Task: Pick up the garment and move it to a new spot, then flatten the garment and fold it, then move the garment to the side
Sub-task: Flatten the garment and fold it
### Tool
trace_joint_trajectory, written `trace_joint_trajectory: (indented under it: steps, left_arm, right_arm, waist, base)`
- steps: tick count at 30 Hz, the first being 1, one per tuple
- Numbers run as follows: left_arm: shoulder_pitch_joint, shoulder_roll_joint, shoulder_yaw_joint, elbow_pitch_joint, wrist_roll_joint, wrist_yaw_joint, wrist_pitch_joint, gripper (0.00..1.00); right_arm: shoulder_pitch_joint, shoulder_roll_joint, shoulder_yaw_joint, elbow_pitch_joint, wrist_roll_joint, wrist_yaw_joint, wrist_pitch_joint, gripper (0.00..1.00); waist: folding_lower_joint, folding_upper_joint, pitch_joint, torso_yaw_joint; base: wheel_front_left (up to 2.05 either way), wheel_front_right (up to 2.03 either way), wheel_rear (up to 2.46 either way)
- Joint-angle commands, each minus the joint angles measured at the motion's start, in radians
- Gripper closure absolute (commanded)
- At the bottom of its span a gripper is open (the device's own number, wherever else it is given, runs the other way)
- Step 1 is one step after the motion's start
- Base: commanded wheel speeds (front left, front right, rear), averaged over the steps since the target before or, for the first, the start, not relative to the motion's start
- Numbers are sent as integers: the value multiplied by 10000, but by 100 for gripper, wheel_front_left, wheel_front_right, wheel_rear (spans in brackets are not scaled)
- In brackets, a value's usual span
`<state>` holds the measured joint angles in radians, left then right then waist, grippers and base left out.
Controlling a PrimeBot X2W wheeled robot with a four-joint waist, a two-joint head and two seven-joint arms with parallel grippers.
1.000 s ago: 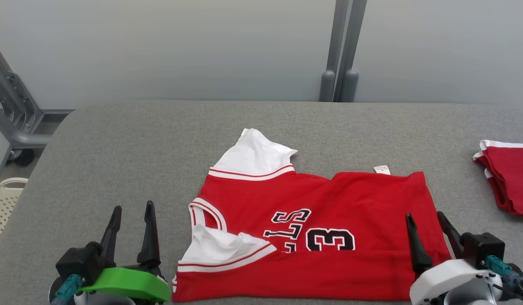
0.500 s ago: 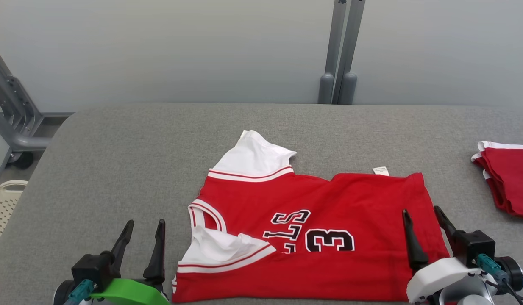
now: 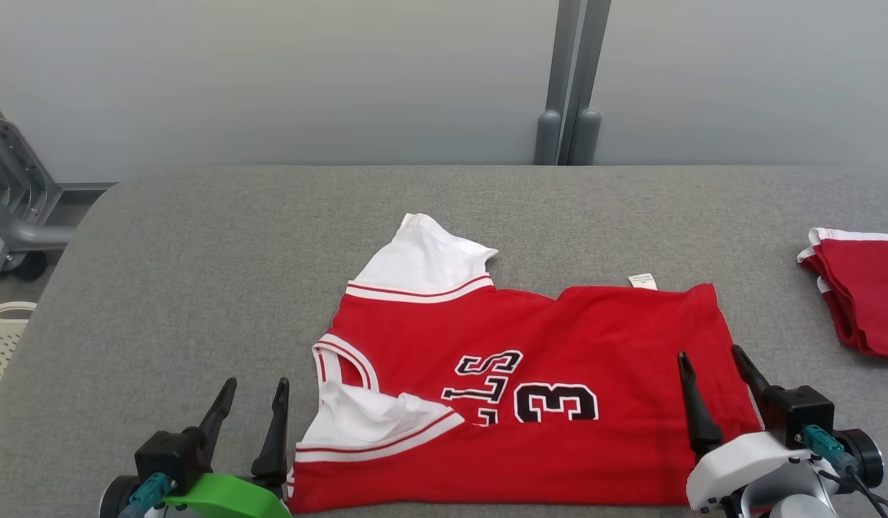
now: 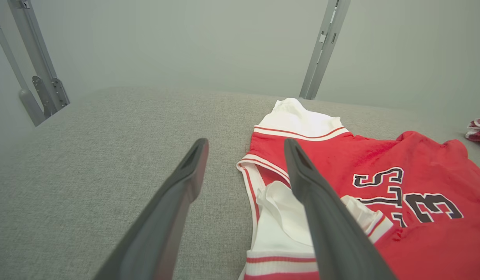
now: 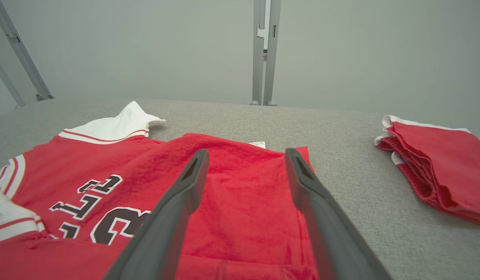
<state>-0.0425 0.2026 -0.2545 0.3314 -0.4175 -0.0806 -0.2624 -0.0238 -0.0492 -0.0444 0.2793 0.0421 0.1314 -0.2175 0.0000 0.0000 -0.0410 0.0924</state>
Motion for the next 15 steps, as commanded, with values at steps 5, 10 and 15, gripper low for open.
trace_joint_trajectory:
  steps: [5, 10, 15]
  left_arm:
    - [-198, -44, -24, 238, 153, -76, -28, 0]
    - [-432, 2, -80, 566, 4, -134, 82, 0]
    - [-1218, -83, -333, 828, -66, -211, 763, 0]
  right_arm:
    - [-116, -27, -4, -29, -98, -16, 160, 0]
    - [-296, -27, -2, -28, -160, -16, 708, 0]
    - [-914, -123, -173, -176, -421, -16, 2281, 0]
  waist:
    - [0, 0, 43, 19]
    - [0, 0, 145, -21]
    - [0, 0, 554, -175]
  base:
    - [0, 0, 0]
    - [0, 0, 0]
    - [0, 0, 0]
